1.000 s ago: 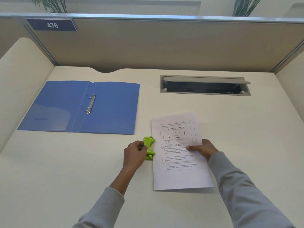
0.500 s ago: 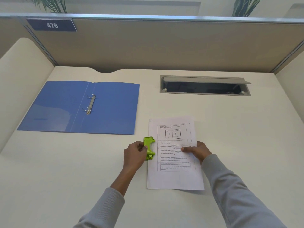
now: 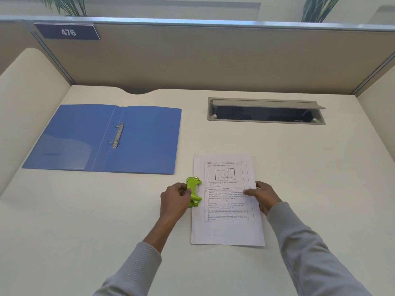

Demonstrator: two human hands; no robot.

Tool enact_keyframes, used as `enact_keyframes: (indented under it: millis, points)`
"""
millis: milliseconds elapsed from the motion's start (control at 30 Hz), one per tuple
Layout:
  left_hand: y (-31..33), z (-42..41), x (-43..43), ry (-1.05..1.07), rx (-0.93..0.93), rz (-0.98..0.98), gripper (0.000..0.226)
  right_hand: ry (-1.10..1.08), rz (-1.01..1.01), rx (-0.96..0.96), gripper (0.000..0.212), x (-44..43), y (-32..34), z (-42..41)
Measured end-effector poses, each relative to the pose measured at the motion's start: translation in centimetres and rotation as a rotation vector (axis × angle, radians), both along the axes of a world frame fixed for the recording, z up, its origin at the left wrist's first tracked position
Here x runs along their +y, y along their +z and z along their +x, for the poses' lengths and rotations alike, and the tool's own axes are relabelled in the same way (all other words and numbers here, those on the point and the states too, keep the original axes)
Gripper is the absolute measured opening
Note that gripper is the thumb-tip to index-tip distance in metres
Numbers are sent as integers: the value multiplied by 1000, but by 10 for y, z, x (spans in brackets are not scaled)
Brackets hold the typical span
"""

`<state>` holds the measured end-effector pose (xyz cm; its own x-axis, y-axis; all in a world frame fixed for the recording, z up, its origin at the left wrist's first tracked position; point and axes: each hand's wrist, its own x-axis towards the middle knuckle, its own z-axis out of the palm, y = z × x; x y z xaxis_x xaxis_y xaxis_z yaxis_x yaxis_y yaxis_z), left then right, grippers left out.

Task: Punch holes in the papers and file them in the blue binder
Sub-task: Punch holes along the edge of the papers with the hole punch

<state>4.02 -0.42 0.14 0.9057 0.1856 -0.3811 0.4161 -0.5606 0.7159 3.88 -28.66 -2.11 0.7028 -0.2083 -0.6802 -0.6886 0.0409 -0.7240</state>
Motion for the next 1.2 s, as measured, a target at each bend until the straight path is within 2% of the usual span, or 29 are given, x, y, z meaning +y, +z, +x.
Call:
enact_keyframes:
  millis: [367,667,833,933,1067,1200]
  points:
    - [0,-1,-1,10,13,-12,26,111,-117,13,40,7,-6,1]
    - [0,-1,-1,17,14,-18,27,110,-34,11,31,8,5,-1]
    - [0,-1,-1,19,20,-22,27,81,-158,11,53,13,11,-1]
    - [0,-1,-1,22,21,-28,27,56,-181,11,47,12,8,-2]
    - [0,-2,-1,26,25,-32,28,-26,-204,-33,21,8,5,-2]
    - [-1,-2,-1,25,27,-28,28,-48,-191,-36,26,5,-1,-6]
